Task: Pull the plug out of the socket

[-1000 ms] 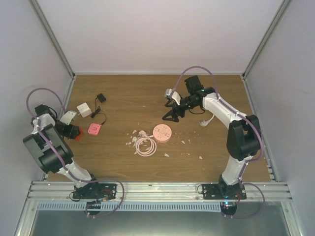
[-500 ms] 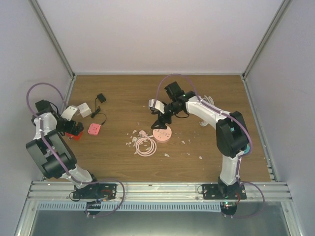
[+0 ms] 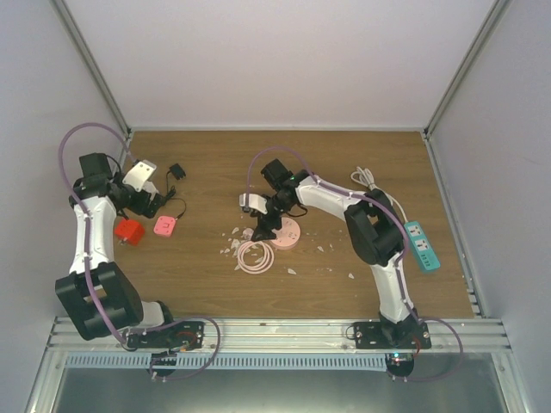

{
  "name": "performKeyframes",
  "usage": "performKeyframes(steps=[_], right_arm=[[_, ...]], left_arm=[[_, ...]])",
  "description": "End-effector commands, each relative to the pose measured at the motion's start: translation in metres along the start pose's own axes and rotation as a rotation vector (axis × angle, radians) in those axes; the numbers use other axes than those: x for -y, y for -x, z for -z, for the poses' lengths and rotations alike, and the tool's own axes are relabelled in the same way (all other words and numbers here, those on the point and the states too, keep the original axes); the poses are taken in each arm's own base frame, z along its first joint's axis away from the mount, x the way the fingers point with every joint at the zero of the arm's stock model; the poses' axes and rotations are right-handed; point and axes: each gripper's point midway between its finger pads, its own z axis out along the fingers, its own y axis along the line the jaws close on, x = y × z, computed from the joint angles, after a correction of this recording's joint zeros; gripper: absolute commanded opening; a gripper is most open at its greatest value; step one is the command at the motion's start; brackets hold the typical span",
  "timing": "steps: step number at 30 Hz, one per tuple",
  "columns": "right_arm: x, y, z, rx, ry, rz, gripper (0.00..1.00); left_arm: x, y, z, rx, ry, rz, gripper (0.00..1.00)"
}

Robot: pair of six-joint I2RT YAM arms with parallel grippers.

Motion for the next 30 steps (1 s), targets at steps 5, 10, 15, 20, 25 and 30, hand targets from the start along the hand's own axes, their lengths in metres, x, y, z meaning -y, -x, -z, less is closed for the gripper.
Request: performKeyframes(steps=[5, 10, 15, 20, 25, 30], right_arm=[[-0.002, -0.018, -0.032, -0.084, 0.018, 0.032, 0.97], [0.021, -0.023, -0.041, -0.115, -0.079, 0.009, 0.96], [0.050, -0.028, -0.042, -0.146, -0.197, -0.023, 0.95], [0.083, -0.036, -0.034, -0.161, -0.291, -0.103, 0.93], [0.125, -0.052, -0.012, -0.165, -0.413, -0.233, 0.88], [0.148, -0.076, 0.009, -0.170, -0.466, -0.358, 0.77]], left_arm=[[0.009, 0.030, 0.014, 0.108, 0.014, 0.026, 0.99], [0.010, 0.039, 0.017, 0.130, 0.008, 0.036, 0.99], [0.013, 0.044, 0.016, 0.140, 0.002, 0.040, 0.99], [0.014, 0.046, 0.015, 0.142, 0.002, 0.035, 0.99], [0.016, 0.048, 0.012, 0.141, -0.009, 0.042, 0.99], [0.019, 0.050, 0.008, 0.143, -0.020, 0.046, 0.99]])
